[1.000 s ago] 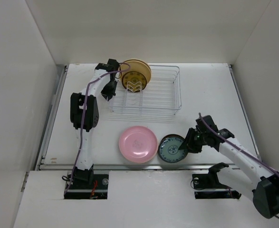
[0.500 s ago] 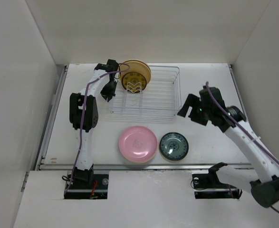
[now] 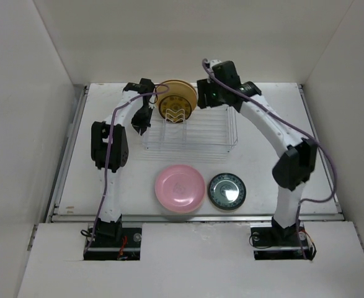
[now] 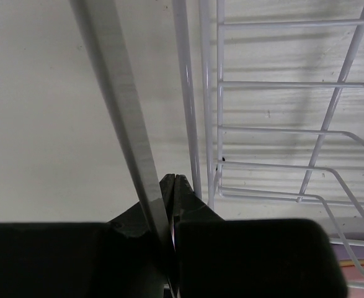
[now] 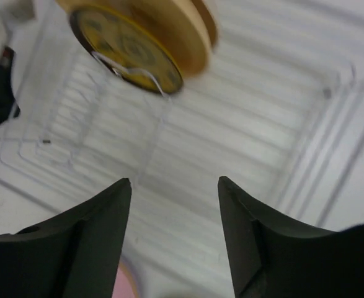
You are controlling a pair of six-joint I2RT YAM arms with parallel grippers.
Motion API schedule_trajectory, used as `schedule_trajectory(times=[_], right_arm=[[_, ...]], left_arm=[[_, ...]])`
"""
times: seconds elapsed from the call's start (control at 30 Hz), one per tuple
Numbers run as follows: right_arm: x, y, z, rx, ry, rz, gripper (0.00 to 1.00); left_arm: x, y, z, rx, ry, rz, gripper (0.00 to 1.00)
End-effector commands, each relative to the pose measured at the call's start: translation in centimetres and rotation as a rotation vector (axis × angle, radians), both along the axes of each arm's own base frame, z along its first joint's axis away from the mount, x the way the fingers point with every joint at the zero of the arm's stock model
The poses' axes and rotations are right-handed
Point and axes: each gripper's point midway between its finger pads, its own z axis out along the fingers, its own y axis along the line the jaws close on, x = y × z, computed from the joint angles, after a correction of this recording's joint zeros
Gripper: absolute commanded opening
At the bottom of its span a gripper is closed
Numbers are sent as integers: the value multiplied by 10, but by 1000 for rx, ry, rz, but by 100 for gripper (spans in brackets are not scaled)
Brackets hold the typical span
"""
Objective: Unload the plates from the dish rack
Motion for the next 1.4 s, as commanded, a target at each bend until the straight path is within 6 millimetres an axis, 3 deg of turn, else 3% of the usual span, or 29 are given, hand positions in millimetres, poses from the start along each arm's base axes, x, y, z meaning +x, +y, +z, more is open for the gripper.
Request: schedule_trajectory(times=[0.0, 0.03, 0.07, 0.1, 0.13, 0.17, 0.23, 0.37, 0.5, 0.63, 0.67, 0.73, 0.8, 0.83, 0.87, 0.9, 0.97, 1.23, 1.33, 1.37], right_arm=[[47, 64, 6, -58, -207, 300, 62], [64, 83, 4, -23, -223, 332, 60], [69, 88, 30, 10, -283, 340, 60], [83, 100, 4, 11, -260, 354, 60], [91, 107, 4, 25, -281, 360, 60], [106, 115, 16, 53, -355, 356, 60], [121, 125, -1, 60, -382, 317, 60], [149, 115, -2, 37, -476, 191, 62], [164, 120, -38, 0, -461, 154, 60], [156, 124, -56, -3, -405, 197, 55], [154, 122, -53, -12, -410, 203, 53], [145, 127, -54, -7, -401, 266, 39], [138, 124, -49, -12, -400, 281, 12], [137, 121, -48, -19, -399, 272, 9], [135, 117, -53, -40, -396, 268, 9], [134, 114, -40, -36, -417, 258, 7], [128, 113, -35, -60, -432, 263, 1], [107, 95, 5, -162, -514, 240, 0], [98, 86, 4, -205, -515, 223, 0], [94, 81, 14, -204, -527, 211, 0]], left_arm=[[-35, -6, 9, -26, 159, -74, 0], [-34, -7, 7, -26, 160, -74, 0], [-34, -7, 7, -26, 160, -74, 0], [-36, -6, 8, -24, 169, -74, 0], [-36, -6, 8, -24, 169, -74, 0], [-36, -6, 5, -23, 172, -74, 0], [-36, -6, 5, -23, 172, -74, 0], [-35, -6, 3, -23, 172, -74, 0], [-33, -7, -2, -22, 180, -63, 0], [-32, -12, -5, -43, 186, -55, 0], [-32, -12, -5, -43, 186, -55, 0], [-33, -14, -5, -55, 189, -56, 0], [-34, -20, -5, -89, 203, -47, 0], [-36, -23, -6, -98, 218, -35, 0], [-35, -24, -8, -100, 219, -13, 0], [-38, -25, -8, -107, 229, -2, 0], [-35, -25, -6, -121, 221, 24, 0], [-32, -25, 0, -120, 196, 70, 0], [-27, -25, 4, -112, 174, 79, 0], [-27, -25, 8, -115, 165, 78, 0]])
